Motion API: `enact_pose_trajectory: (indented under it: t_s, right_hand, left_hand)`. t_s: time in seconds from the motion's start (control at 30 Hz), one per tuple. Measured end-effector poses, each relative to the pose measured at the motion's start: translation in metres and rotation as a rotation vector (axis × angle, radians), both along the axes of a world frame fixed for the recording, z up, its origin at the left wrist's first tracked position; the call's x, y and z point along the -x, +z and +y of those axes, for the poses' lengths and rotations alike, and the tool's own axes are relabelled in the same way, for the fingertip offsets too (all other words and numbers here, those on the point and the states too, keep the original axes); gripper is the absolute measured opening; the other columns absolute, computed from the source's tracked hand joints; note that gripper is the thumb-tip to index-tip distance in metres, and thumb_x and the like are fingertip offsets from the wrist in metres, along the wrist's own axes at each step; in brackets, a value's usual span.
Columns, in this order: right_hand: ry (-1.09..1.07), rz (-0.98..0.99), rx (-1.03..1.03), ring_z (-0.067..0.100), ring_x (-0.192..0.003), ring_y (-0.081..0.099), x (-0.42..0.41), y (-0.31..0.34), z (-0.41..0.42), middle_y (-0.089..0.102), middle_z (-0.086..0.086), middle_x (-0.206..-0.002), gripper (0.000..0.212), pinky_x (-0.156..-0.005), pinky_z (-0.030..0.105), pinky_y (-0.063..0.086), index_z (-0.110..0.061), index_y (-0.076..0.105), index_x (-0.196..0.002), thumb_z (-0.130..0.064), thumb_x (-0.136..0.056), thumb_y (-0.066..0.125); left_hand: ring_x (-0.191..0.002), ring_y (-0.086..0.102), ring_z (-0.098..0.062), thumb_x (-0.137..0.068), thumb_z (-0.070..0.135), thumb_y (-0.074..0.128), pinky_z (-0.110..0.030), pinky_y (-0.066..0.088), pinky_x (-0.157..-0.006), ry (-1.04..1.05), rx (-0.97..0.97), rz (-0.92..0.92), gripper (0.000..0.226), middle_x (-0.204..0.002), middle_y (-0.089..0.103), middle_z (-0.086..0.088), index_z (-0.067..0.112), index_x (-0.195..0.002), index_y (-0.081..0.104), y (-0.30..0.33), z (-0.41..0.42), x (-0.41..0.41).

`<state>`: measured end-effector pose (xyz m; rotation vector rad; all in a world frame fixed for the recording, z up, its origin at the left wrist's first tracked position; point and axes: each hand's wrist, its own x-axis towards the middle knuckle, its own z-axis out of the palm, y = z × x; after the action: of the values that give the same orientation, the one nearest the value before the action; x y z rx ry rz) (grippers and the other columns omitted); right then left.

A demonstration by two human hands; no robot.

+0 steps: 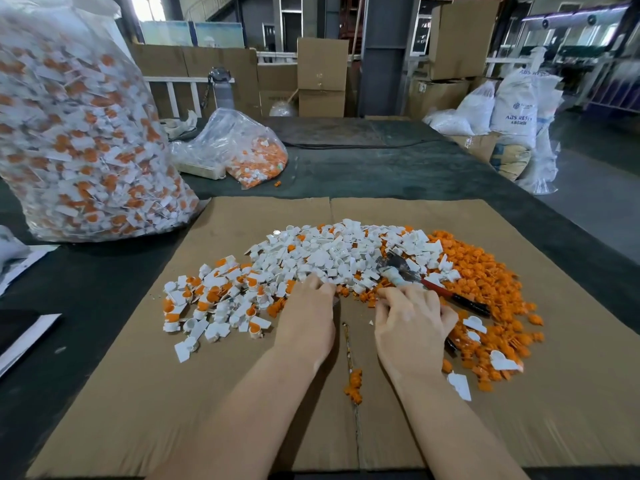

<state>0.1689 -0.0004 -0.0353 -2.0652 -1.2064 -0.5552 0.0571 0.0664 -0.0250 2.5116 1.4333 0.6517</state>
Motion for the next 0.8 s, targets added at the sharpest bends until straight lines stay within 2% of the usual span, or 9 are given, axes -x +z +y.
enact_pose_trajectory:
  t_s: [0.07, 0.23, 0.37, 0.47, 0.57, 0.7, 0.8]
  right_hand:
    - [0.019, -0.047, 0.026, 0.031, -0.078, 0.057, 0.001, 0.001, 0.001, 0.065, 0.008, -0.082, 0.011, -0.076, 0.041, 0.030, -0.013, 0.073, -0.079, -0.011, -0.070, 0.078]
    - [0.016, -0.108, 0.131, 0.033, -0.080, 0.058, 0.003, 0.003, 0.004, 0.066, 0.009, -0.086, 0.022, -0.076, 0.048, 0.040, -0.016, 0.074, -0.090, -0.020, -0.069, 0.081]
    - [0.013, -0.109, 0.118, 0.031, -0.076, 0.057, 0.003, 0.003, 0.004, 0.064, 0.007, -0.079, 0.013, -0.077, 0.048, 0.040, -0.013, 0.070, -0.074, -0.019, -0.070, 0.080]
    - [0.019, -0.110, 0.108, 0.030, -0.072, 0.056, 0.004, 0.003, 0.004, 0.063, 0.006, -0.075, 0.015, -0.076, 0.047, 0.041, -0.013, 0.067, -0.070, -0.016, -0.069, 0.082]
    - [0.029, -0.125, 0.101, 0.028, -0.068, 0.056, 0.004, 0.005, 0.003, 0.062, 0.005, -0.070, 0.022, -0.074, 0.046, 0.043, -0.012, 0.065, -0.068, -0.017, -0.063, 0.086]
    - [0.063, -0.090, 0.060, 0.026, -0.065, 0.056, 0.005, 0.008, -0.001, 0.060, 0.003, -0.061, 0.026, -0.076, 0.046, 0.043, -0.011, 0.061, -0.071, -0.015, -0.064, 0.085]
    - [0.110, -0.067, 0.033, 0.025, -0.062, 0.057, 0.005, 0.010, -0.003, 0.060, 0.002, -0.061, 0.023, -0.074, 0.043, 0.045, -0.012, 0.060, -0.072, -0.011, -0.067, 0.083]
  left_hand:
    - [-0.106, 0.047, -0.016, -0.093, 0.008, 0.050, -0.023, 0.038, -0.086, -0.008, 0.002, -0.034, 0.031, -0.112, 0.052, 0.000, 0.018, -0.121, 0.059, -0.001, -0.002, -0.002]
    - [-0.107, 0.050, -0.017, -0.096, 0.010, 0.048, -0.021, 0.038, -0.083, -0.026, 0.023, -0.133, 0.036, -0.112, 0.053, 0.000, 0.023, -0.129, 0.056, 0.002, -0.010, -0.005]
    - [-0.101, 0.050, -0.017, -0.094, 0.007, 0.047, -0.020, 0.038, -0.078, -0.026, 0.051, -0.158, 0.033, -0.106, 0.054, 0.000, 0.021, -0.120, 0.062, 0.001, -0.013, -0.008]
    - [-0.102, 0.051, -0.015, -0.094, 0.020, 0.051, -0.016, 0.035, -0.078, -0.032, 0.072, -0.191, 0.025, -0.108, 0.055, 0.002, 0.019, -0.116, 0.064, 0.000, -0.014, -0.009]
    - [-0.100, 0.050, -0.010, -0.089, 0.031, 0.061, -0.011, 0.030, -0.075, -0.037, 0.067, -0.201, 0.027, -0.106, 0.053, 0.007, 0.022, -0.114, 0.064, -0.001, -0.015, -0.007]
    - [-0.085, 0.046, -0.006, -0.094, 0.025, 0.054, -0.009, 0.029, -0.069, -0.023, 0.050, -0.251, 0.022, -0.100, 0.046, 0.008, 0.017, -0.112, 0.066, 0.000, -0.016, -0.007]
    - [-0.080, 0.042, -0.004, -0.097, 0.018, 0.049, -0.009, 0.029, -0.071, 0.008, 0.034, -0.308, 0.022, -0.098, 0.040, 0.009, 0.012, -0.110, 0.066, 0.002, -0.016, -0.011]
